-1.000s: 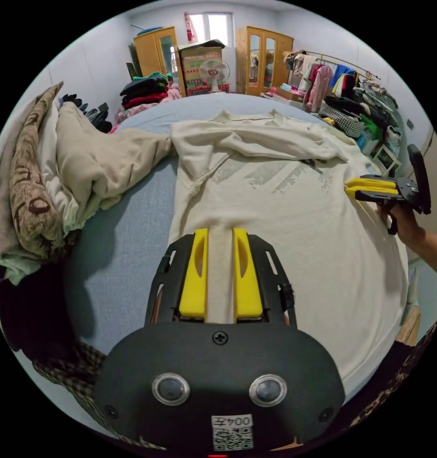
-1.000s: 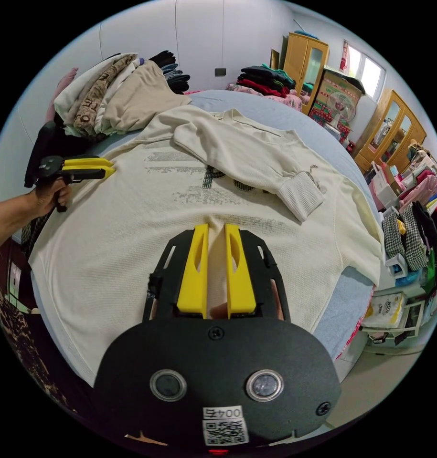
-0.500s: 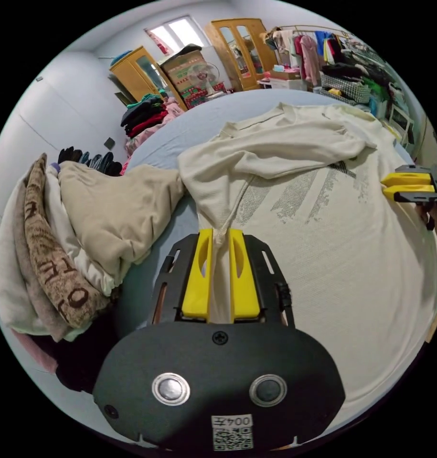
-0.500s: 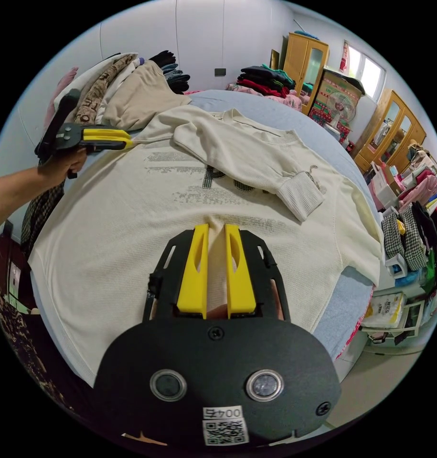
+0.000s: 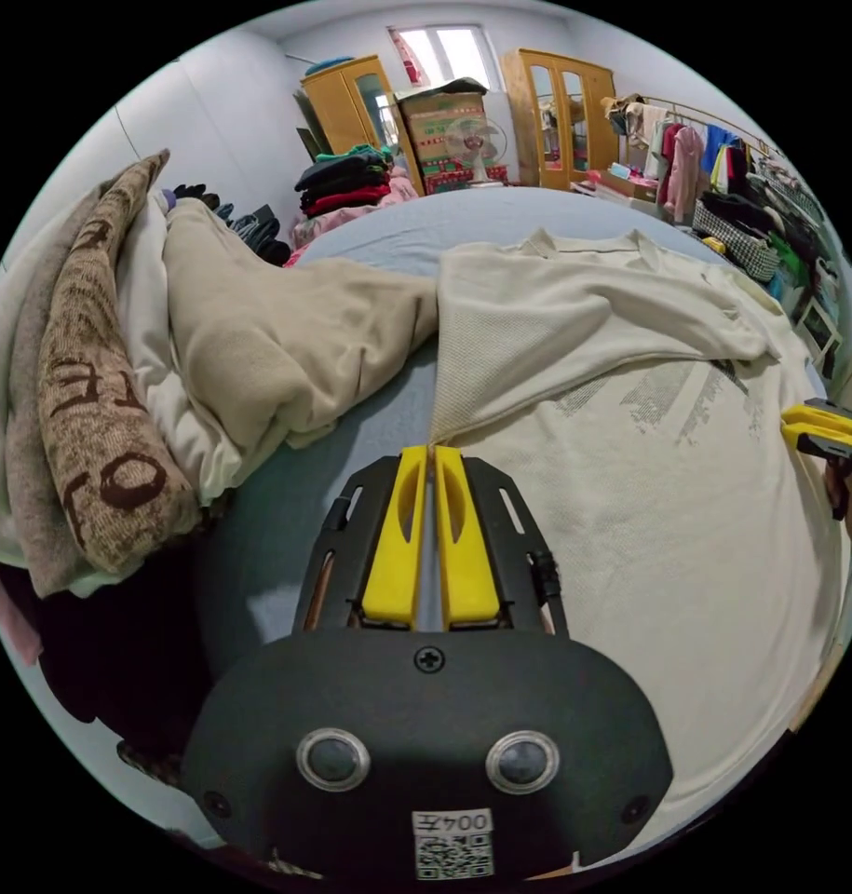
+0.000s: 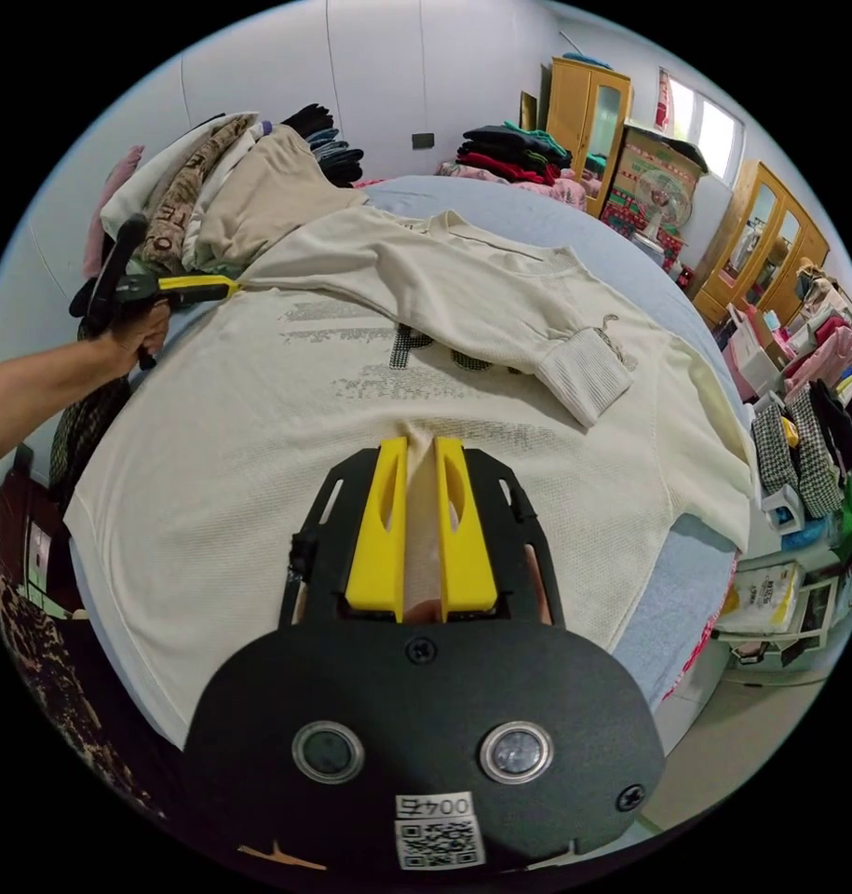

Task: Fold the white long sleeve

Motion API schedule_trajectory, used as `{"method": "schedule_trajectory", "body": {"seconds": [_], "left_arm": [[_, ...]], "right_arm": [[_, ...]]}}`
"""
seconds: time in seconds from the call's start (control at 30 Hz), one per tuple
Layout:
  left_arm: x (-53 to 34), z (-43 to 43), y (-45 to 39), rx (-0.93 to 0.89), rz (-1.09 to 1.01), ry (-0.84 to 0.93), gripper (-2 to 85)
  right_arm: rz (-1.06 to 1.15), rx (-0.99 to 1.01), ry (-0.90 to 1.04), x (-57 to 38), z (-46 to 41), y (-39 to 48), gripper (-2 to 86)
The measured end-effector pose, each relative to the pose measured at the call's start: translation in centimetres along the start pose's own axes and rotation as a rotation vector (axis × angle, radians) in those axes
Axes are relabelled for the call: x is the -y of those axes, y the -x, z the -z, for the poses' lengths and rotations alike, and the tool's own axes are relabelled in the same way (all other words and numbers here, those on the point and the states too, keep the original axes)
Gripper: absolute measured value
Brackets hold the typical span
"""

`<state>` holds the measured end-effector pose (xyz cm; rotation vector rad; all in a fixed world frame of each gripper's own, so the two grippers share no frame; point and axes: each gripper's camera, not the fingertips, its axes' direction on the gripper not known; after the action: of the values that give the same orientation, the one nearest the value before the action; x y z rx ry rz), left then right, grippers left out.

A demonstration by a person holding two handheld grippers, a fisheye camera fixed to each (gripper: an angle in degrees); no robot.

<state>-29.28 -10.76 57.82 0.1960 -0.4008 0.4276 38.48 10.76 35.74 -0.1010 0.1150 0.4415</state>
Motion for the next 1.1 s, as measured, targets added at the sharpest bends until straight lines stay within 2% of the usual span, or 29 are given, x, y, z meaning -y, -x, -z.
{"method": "schedule_trajectory", "body": {"seconds": [0.17, 0.27, 0.37, 0.43, 0.53, 0.63, 0.77, 0.87, 0.93, 1.1], "left_arm": [[0.0, -1.1, 0.4, 0.038, 0.010, 0.020, 1.7], [-0.1, -1.5, 0.9, 0.042, 0.009, 0.021, 1.7], [-0.3, -1.9, 1.6, 0.032, 0.014, 0.021, 1.7], [-0.4, -2.2, 1.9, 0.038, 0.011, 0.021, 1.7], [-0.5, -2.6, 2.2, 0.055, 0.002, 0.022, 1.7], [-0.6, -3.1, 2.7, 0.054, 0.003, 0.022, 1.6], [-0.6, -3.7, 4.0, 0.020, 0.019, 0.021, 1.6], [-0.7, -4.2, 5.0, -0.011, 0.033, 0.020, 1.5], [-0.7, -4.7, 5.9, -0.038, 0.046, 0.020, 1.5], [-0.6, -5.5, 7.2, -0.077, 0.065, 0.018, 1.5]], "right_arm": [[-0.084, 0.093, -0.007, -0.7, 0.6, -3.9, 5.2], [-0.200, 0.239, -0.065, -1.9, 1.6, -7.6, 7.6], [-0.540, 0.430, -0.191, -4.2, 2.7, -13.9, 7.5], [-0.829, 0.682, -0.327, -6.6, 2.2, -18.4, 8.2], [-1.055, 0.832, -0.369, -8.1, 0.8, -21.1, 9.8], [-1.178, 0.921, -0.358, -8.6, -0.5, -22.3, 10.7], [-1.217, 0.871, -0.332, -8.0, -0.8, -23.3, 10.5], [-1.222, 0.823, -0.329, -6.8, -0.7, -23.9, 5.9], [-1.123, 0.717, -0.342, -3.9, 1.4, -23.5, 3.0], [-0.806, 0.622, -0.366, 1.6, 9.7, -21.5, 2.0]]}}
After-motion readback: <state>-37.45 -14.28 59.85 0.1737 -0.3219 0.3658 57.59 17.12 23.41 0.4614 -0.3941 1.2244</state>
